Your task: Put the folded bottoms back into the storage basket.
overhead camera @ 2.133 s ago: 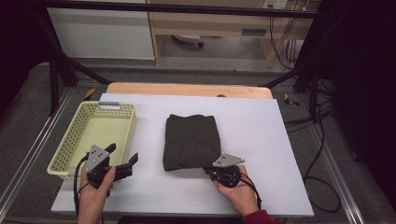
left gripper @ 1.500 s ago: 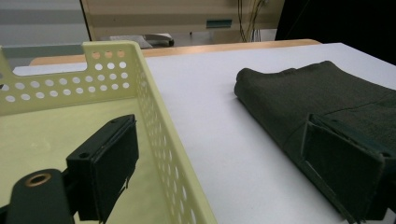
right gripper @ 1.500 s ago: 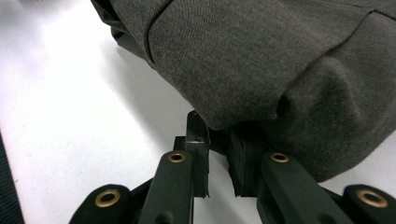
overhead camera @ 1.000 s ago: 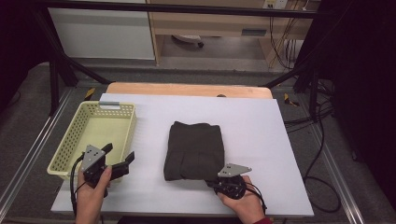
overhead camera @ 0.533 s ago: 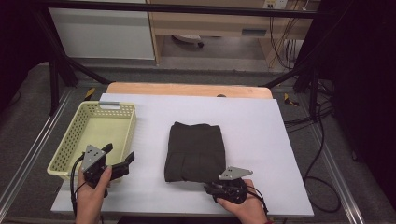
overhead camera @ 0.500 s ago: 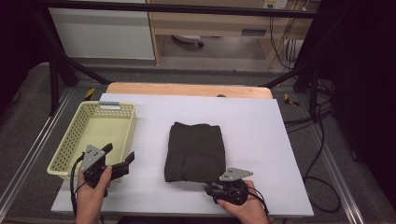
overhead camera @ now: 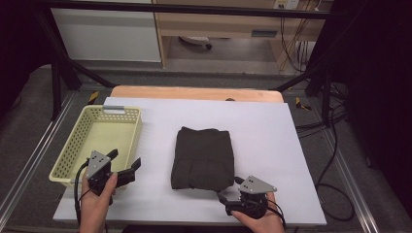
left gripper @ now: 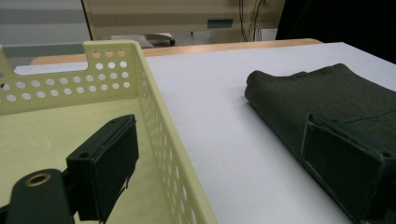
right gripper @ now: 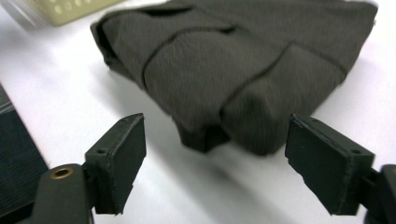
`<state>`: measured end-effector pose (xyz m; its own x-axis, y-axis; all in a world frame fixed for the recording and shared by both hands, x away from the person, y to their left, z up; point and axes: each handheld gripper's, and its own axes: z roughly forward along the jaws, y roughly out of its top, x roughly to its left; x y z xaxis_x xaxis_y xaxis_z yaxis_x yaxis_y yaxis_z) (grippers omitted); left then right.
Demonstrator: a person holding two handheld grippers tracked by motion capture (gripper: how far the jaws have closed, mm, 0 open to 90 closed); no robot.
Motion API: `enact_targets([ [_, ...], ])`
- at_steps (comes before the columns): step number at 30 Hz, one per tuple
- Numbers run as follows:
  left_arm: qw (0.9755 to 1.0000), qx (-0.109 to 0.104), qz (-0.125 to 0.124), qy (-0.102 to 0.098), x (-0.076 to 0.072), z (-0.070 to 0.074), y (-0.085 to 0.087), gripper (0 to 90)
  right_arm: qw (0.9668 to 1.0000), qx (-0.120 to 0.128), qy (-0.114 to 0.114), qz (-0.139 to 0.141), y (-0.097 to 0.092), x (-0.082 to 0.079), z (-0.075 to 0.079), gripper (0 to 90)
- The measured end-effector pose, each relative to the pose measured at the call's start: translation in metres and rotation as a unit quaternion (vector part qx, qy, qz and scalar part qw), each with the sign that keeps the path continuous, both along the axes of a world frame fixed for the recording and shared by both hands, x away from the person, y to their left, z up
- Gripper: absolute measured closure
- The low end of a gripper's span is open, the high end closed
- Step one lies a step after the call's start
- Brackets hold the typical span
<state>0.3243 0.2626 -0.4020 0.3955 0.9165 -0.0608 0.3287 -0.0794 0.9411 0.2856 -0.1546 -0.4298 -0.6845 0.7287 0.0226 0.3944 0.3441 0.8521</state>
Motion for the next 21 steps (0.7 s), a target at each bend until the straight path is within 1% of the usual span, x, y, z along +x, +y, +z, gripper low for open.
enact_targets([
  [2, 1.0000, 0.001, 0.000, 0.001, 0.000, 0.000, 0.000, 11.1, 1.0000, -0.004, -0.001, 0.002, 0.002, 0.002, -0.001, 17.3],
  [3, 1.0000, 0.001, 0.000, 0.001, 0.001, 0.000, 0.000, 11.1, 0.9999, -0.013, -0.002, 0.005, 0.008, 0.006, -0.003, 14.7],
  [4, 1.0000, 0.000, -0.001, 0.001, 0.001, 0.000, -0.001, 11.1, 0.9998, -0.018, -0.003, 0.005, 0.010, 0.009, -0.005, 14.2],
  [5, 1.0000, 0.001, -0.001, 0.001, 0.001, 0.000, -0.001, 11.1, 0.9998, -0.018, -0.003, 0.005, 0.010, 0.009, -0.005, 14.2],
  [6, 1.0000, 0.001, -0.002, 0.001, 0.000, 0.000, -0.001, 11.1, 0.9997, -0.024, 0.000, 0.008, 0.015, 0.015, -0.008, 14.4],
  [7, 1.0000, 0.000, -0.002, 0.000, 0.000, 0.000, -0.001, 11.0, 0.9995, -0.029, 0.002, 0.009, 0.017, 0.018, -0.010, 14.9],
  [8, 1.0000, 0.001, -0.002, 0.001, 0.000, 0.000, -0.001, 11.1, 0.9995, -0.029, 0.002, 0.009, 0.017, 0.018, -0.010, 14.9],
  [11, 1.0000, 0.001, -0.002, 0.002, 0.001, -0.001, -0.001, 11.1, 0.9985, -0.051, 0.011, 0.015, 0.022, 0.023, -0.018, 16.1],
  [12, 1.0000, 0.001, -0.003, 0.002, 0.001, -0.001, -0.002, 11.1, 0.9976, -0.065, 0.014, 0.017, 0.027, 0.025, -0.022, 16.5],
  [13, 1.0000, 0.001, -0.003, 0.002, 0.001, -0.001, -0.002, 11.1, 0.9971, -0.072, 0.014, 0.019, 0.029, 0.026, -0.024, 16.9],
  [14, 1.0000, 0.001, -0.003, 0.002, 0.001, -0.001, -0.003, 11.1, 0.9971, -0.072, 0.014, 0.019, 0.029, 0.026, -0.024, 16.9],
  [15, 1.0000, 0.003, -0.004, 0.003, 0.001, -0.001, -0.003, 11.1, 0.9960, -0.087, 0.010, 0.018, 0.032, 0.027, -0.026, 19.3],
  [17, 1.0000, 0.003, -0.005, 0.003, 0.001, -0.001, -0.003, 11.1, 0.9950, -0.100, 0.001, 0.012, 0.034, 0.027, -0.028, 26.1],
  [19, 1.0000, 0.003, -0.005, 0.003, 0.001, -0.001, -0.003, 11.1, 0.9948, -0.101, 0.000, 0.012, 0.033, 0.029, -0.027, 31.9],
  [20, 1.0000, 0.003, -0.004, 0.003, 0.001, -0.001, -0.003, 11.1, 0.9948, -0.101, 0.000, 0.012, 0.033, 0.029, -0.027, 31.9],
  [21, 1.0000, 0.003, -0.004, 0.002, 0.001, -0.001, -0.003, 11.1, 0.9949, -0.100, 0.001, 0.013, 0.032, 0.029, -0.026, 37.3],
])
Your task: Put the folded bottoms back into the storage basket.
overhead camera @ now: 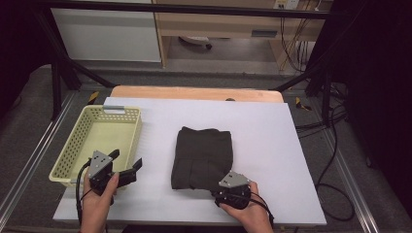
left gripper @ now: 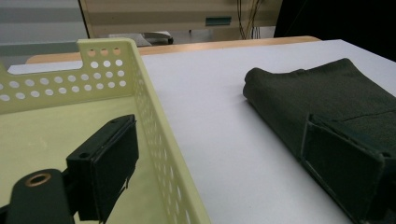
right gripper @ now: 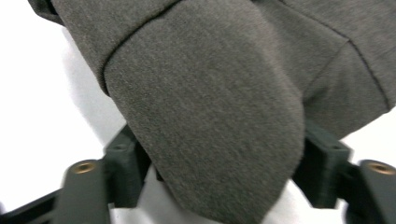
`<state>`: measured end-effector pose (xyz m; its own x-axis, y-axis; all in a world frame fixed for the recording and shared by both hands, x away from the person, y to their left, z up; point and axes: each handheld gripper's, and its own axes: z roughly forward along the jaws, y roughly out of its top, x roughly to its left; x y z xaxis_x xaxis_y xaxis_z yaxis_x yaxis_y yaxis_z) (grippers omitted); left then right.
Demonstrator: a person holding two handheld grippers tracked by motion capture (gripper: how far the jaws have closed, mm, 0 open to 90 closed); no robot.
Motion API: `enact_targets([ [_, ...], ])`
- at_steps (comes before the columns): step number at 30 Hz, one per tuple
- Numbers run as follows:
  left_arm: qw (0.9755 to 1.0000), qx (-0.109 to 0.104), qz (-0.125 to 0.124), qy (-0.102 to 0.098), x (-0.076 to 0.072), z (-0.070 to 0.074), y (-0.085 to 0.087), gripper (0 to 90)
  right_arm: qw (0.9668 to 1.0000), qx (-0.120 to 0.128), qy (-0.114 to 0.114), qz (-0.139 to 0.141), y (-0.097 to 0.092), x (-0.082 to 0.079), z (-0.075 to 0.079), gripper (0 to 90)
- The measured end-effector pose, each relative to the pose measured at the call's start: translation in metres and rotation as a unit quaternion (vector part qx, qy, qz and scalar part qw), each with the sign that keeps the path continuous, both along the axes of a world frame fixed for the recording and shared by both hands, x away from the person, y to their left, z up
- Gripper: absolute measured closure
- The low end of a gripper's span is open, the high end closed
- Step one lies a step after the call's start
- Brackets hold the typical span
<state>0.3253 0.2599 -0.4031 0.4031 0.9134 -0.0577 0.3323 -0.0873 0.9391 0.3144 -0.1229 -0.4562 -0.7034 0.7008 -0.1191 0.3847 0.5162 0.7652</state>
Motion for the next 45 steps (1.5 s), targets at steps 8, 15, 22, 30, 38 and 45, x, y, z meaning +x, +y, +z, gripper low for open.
enact_targets([
  [8, 1.0000, 0.002, 0.001, -0.001, 0.000, 0.000, 0.000, 11.1, 0.9997, 0.020, 0.008, 0.015, -0.005, 0.001, 0.005, 58.1],
  [15, 1.0000, -0.003, -0.001, -0.001, -0.001, 0.001, 0.000, 11.1, 0.9992, 0.033, 0.015, 0.015, -0.009, 0.000, 0.009, 62.0],
  [22, 0.9999, -0.008, -0.014, 0.001, -0.007, 0.006, -0.002, 10.2, 0.9987, 0.039, 0.025, 0.019, -0.016, -0.008, 0.013, 62.7],
  [30, 0.9986, -0.005, -0.048, 0.023, -0.007, 0.014, -0.026, 8.3, 0.9985, 0.040, 0.035, 0.016, -0.016, -0.009, 0.012, 61.6],
  [38, 0.9956, -0.006, -0.089, 0.030, 0.018, 0.015, -0.071, 7.0, 0.9981, 0.043, 0.039, 0.021, -0.017, -0.008, 0.012, 61.7],
  [45, 0.9950, -0.017, -0.093, 0.032, 0.054, 0.020, -0.094, 7.6, 0.9978, 0.042, 0.044, 0.025, -0.018, -0.011, 0.012, 61.5],
])
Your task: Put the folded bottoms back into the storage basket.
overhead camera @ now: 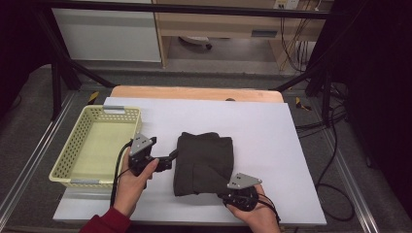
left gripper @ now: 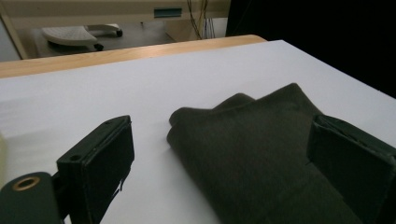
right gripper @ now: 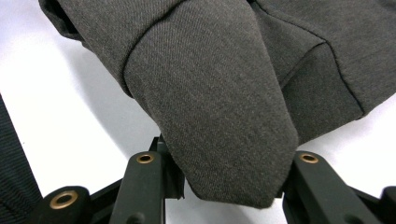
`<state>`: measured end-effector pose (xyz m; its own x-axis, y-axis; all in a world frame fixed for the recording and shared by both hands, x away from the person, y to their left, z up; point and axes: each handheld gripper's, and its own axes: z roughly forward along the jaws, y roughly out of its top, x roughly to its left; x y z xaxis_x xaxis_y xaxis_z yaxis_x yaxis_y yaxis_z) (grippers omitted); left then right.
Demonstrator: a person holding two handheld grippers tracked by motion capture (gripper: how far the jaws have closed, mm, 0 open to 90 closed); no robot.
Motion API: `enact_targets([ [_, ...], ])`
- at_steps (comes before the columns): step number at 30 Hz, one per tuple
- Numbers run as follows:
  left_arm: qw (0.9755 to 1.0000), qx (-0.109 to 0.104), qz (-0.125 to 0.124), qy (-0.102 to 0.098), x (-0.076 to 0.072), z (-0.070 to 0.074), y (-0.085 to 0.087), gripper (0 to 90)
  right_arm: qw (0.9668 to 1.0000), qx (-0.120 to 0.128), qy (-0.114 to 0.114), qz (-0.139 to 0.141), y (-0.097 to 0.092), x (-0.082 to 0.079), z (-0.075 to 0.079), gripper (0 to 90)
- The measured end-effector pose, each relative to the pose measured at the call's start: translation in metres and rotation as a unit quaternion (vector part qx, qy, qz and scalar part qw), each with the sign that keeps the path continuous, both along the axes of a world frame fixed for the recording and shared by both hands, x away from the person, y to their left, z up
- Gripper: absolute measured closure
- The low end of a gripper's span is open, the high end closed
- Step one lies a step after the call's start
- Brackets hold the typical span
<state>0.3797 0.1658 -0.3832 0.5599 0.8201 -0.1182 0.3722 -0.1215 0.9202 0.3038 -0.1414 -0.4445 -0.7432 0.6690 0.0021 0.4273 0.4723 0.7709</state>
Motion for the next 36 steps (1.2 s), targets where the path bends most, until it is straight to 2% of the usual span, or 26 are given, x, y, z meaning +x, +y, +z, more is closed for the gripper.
enact_targets([
  [5, 0.9991, 0.038, -0.016, -0.007, 0.014, -0.003, -0.023, 7.4, 1.0000, 0.000, 0.000, 0.002, 0.000, 0.000, -0.001, 61.0],
  [10, 0.9987, 0.049, -0.015, 0.002, 0.032, -0.004, -0.035, 8.0, 1.0000, 0.001, 0.001, 0.000, 0.001, -0.001, -0.001, 60.8],
  [14, 0.9985, 0.054, -0.003, 0.007, 0.046, -0.004, -0.039, 8.8, 1.0000, 0.000, 0.002, -0.001, 0.001, -0.001, -0.002, 60.3],
  [17, 0.9983, 0.055, 0.006, 0.017, 0.055, -0.007, -0.039, 10.4, 1.0000, -0.001, 0.000, 0.000, 0.001, -0.001, -0.002, 59.8],
  [19, 0.9976, 0.063, 0.017, 0.024, 0.063, -0.009, -0.036, 14.0, 1.0000, 0.000, 0.000, 0.001, 0.001, 0.000, -0.003, 59.5],
  [22, 0.9961, 0.078, 0.017, 0.038, 0.074, -0.015, -0.038, 15.6, 1.0000, 0.002, 0.001, 0.003, 0.001, 0.000, -0.003, 59.1],
  [24, 0.9958, 0.076, 0.017, 0.048, 0.080, -0.022, -0.042, 17.3, 1.0000, 0.001, 0.003, 0.003, 0.001, 0.000, -0.003, 59.0],
  [26, 0.9943, 0.085, 0.018, 0.062, 0.085, -0.030, -0.045, 17.3, 1.0000, 0.001, 0.003, 0.003, 0.001, 0.001, -0.003, 58.9],
  [27, 0.9914, 0.100, 0.019, 0.082, 0.089, -0.040, -0.048, 17.3, 1.0000, 0.001, 0.003, 0.003, 0.001, 0.001, -0.003, 58.8],
  [29, 0.9886, 0.116, 0.019, 0.094, 0.093, -0.049, -0.051, 17.2, 1.0000, 0.001, 0.004, 0.004, 0.001, 0.001, -0.003, 58.8],
  [30, 0.9886, 0.116, 0.019, 0.094, 0.093, -0.049, -0.051, 16.8, 1.0000, 0.001, 0.004, 0.004, 0.001, 0.001, -0.003, 58.8],
  [34, 0.9846, 0.134, 0.022, 0.110, 0.099, -0.061, -0.051, 16.9, 1.0000, 0.003, 0.004, 0.003, 0.001, 0.001, -0.003, 58.5],
  [36, 0.9837, 0.124, 0.018, 0.129, 0.100, -0.066, -0.050, 17.1, 1.0000, 0.005, 0.006, 0.003, 0.001, 0.002, -0.003, 58.5],
])
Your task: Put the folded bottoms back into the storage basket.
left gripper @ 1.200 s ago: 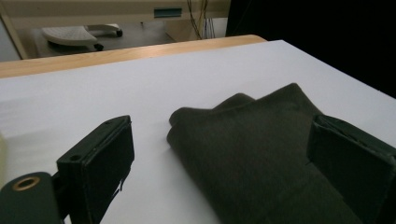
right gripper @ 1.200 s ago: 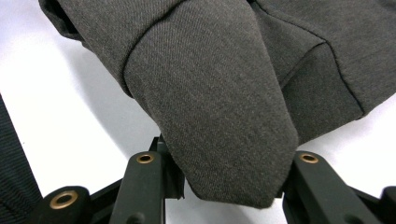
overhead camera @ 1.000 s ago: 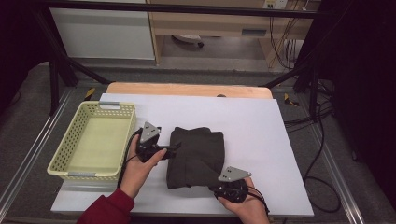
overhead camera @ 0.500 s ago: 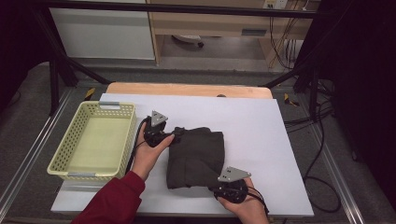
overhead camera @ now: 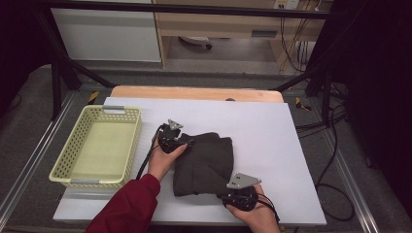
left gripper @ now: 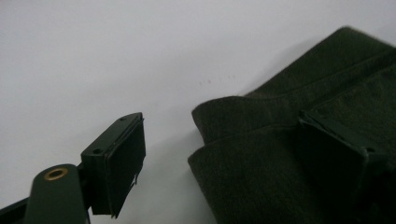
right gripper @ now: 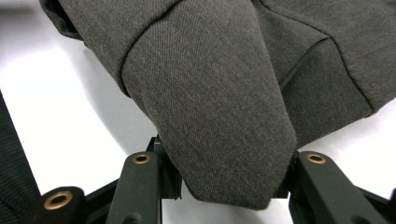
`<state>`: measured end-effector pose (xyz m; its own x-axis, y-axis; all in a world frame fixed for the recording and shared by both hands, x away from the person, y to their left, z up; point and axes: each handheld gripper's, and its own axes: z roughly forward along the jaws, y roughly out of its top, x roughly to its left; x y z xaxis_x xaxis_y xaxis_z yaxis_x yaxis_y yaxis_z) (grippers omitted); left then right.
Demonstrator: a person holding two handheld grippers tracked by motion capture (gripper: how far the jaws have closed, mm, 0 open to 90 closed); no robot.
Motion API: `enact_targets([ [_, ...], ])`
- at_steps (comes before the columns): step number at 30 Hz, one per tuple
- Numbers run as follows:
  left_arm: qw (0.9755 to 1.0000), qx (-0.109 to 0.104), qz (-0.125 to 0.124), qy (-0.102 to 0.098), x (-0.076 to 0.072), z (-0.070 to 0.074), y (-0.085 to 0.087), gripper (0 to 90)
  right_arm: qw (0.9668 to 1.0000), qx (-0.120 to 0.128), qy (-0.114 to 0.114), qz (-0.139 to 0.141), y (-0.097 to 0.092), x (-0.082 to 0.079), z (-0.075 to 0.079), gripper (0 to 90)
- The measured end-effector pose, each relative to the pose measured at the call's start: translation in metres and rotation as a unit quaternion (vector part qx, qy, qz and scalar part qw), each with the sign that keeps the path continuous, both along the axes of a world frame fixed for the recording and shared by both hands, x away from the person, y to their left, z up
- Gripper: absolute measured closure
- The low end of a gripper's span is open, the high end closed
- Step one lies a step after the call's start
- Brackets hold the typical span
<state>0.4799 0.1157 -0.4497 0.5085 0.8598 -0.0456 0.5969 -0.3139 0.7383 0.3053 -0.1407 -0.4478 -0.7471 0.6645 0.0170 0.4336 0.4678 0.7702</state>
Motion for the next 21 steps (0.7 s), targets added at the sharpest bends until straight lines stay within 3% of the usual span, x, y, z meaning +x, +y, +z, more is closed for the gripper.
enact_targets([
  [3, 0.9987, -0.045, -0.002, 0.024, 0.001, -0.004, 0.004, 24.6, 1.0000, 0.000, 0.002, 0.001, 0.000, 0.001, 0.000, 58.4],
  [5, 0.9984, -0.050, -0.008, 0.024, 0.001, -0.004, 0.005, 27.5, 1.0000, 0.000, 0.001, 0.001, 0.000, 0.001, 0.000, 58.4],
  [6, 0.9973, -0.063, -0.021, 0.032, 0.001, -0.004, 0.006, 37.6, 1.0000, -0.001, 0.002, 0.002, 0.000, 0.001, 0.000, 58.5],
  [9, 0.9962, -0.073, -0.028, 0.040, 0.000, -0.003, 0.006, 50.3, 1.0000, 0.000, 0.003, 0.002, 0.000, 0.001, 0.000, 58.7],
  [12, 0.9942, -0.091, -0.027, 0.052, -0.002, -0.002, 0.005, 56.8, 1.0000, 0.004, 0.003, 0.001, -0.001, 0.001, 0.000, 59.3],
  [17, 0.9954, -0.083, -0.037, 0.032, -0.010, 0.008, 0.000, 75.5, 0.9999, 0.007, -0.007, 0.001, 0.000, 0.001, 0.004, 62.1],
  [21, 0.9946, -0.091, -0.042, 0.026, -0.011, 0.021, -0.001, 79.4, 0.9996, -0.003, -0.029, 0.002, 0.003, -0.002, 0.011, 63.4],
])
